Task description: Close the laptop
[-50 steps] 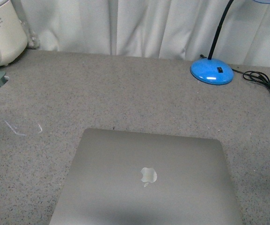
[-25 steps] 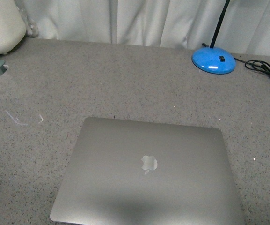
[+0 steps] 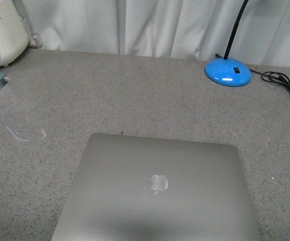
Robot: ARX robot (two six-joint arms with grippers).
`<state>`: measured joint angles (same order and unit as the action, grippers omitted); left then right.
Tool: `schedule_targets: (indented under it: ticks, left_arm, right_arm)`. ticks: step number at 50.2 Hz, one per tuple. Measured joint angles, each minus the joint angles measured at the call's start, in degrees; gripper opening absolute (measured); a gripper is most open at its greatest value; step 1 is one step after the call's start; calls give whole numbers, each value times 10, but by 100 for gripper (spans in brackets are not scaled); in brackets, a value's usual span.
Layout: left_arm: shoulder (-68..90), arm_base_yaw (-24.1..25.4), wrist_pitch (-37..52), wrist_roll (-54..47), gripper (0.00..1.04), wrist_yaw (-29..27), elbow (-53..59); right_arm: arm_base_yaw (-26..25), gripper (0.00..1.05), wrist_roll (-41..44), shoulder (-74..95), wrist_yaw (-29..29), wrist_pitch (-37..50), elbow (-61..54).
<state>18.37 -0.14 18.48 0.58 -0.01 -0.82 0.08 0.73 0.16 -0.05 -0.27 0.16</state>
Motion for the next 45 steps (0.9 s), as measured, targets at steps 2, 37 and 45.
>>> schedule_targets:
  ticks: [2, 37, 45]
  left_arm:
    - [-12, 0, -10, -1, 4, 0, 0]
    - [-181, 0, -183, -2, 4, 0, 0]
    - [-181, 0, -184, -2, 4, 0, -1]
  right_arm:
    - [0, 1, 0, 1, 0, 0, 0]
    - [0, 1, -1, 1, 0, 0, 0]
    - [0, 1, -1, 1, 0, 0, 0]
